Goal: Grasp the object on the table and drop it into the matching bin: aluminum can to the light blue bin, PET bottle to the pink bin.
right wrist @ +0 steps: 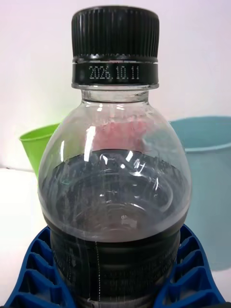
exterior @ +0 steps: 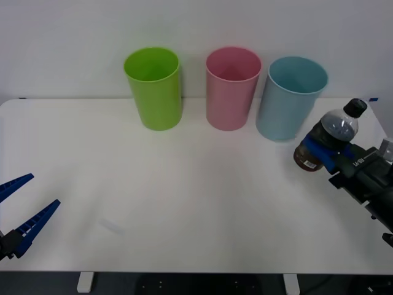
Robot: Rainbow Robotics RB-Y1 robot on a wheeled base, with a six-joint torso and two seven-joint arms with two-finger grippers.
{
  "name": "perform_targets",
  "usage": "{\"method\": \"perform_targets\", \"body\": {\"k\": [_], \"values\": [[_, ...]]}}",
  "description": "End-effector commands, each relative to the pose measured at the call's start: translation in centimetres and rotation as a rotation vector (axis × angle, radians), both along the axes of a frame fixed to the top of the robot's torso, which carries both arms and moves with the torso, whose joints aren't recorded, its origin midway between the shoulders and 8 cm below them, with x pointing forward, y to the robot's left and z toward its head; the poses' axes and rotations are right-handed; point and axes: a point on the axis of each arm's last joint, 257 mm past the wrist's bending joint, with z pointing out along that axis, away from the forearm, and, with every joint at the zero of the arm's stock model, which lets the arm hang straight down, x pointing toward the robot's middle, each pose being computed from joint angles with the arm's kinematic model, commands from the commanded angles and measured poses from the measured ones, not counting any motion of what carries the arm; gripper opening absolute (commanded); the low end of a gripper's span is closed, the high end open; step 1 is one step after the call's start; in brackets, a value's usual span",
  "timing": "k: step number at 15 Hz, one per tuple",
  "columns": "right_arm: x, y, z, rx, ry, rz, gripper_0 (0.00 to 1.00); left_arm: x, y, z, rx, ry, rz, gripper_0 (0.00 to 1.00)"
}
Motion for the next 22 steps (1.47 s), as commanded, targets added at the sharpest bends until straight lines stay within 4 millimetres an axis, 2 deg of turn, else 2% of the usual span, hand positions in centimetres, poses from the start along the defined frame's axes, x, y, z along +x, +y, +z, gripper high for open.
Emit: {"method": "perform_targets", "body": {"k": [1, 8, 13, 18, 22], "values": [[0.2, 1.5, 2.5, 0.013, -0.011, 0.06, 0.0, 0.0, 0.0, 0.0, 0.0, 0.0, 0.0, 1.0], [3.6, 5.2, 8.8, -0.058, -0.103, 0.126, 0.0, 0.0, 0.0, 0.0, 0.0, 0.0, 0.0, 1.0], [6.0, 7.0, 11.7, -0.045, -0.082, 0.153, 0.0, 0.0, 0.0, 0.0, 0.0, 0.0, 0.0, 1.0], [11.5, 9.1, 14.0, -0.084, -0.092, 0.159, 0.0, 0.0, 0.0, 0.0, 0.0, 0.0, 0.0, 1.0], [15.7, 10.6, 14.8, -0.106, -0.083, 0.125, 0.0, 0.0, 0.0, 0.0, 0.0, 0.0, 0.0, 1.0]]}}
